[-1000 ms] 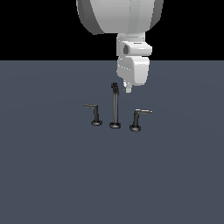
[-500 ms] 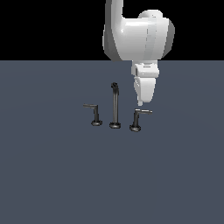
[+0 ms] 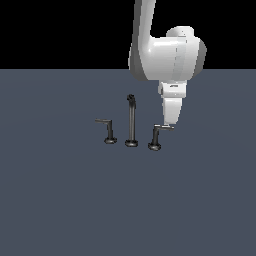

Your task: Turn on the faucet by rotating a designated handle.

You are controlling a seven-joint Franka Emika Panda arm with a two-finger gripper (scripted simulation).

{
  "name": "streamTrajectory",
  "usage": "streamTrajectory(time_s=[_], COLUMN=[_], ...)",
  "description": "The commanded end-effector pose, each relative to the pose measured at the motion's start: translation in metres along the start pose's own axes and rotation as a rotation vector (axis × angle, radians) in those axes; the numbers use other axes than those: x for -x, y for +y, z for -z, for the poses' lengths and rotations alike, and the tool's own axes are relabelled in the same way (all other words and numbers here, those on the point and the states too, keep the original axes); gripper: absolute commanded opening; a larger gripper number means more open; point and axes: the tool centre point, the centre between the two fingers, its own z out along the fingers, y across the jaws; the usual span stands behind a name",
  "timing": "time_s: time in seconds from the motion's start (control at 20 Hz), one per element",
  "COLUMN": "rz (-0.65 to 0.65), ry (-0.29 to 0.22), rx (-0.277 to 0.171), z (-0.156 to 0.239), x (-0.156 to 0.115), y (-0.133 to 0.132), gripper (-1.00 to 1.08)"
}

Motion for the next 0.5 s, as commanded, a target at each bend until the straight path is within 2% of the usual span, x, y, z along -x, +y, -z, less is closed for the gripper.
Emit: streamTrajectory(time_s=[0.0,0.3,0.45], rz=[-0.007,-0.004,-0.004], ry=[-0.001,-0.001,-0.001], rx=[-0.001,-0.001,-0.001], z=[-0.0008,-0.0001,-0.0002], x=[-0.0010,-0.0005,-0.0046], y=[-0.0009,-0.0006,0.0081], gripper=[-1.00,-1.00,-1.00])
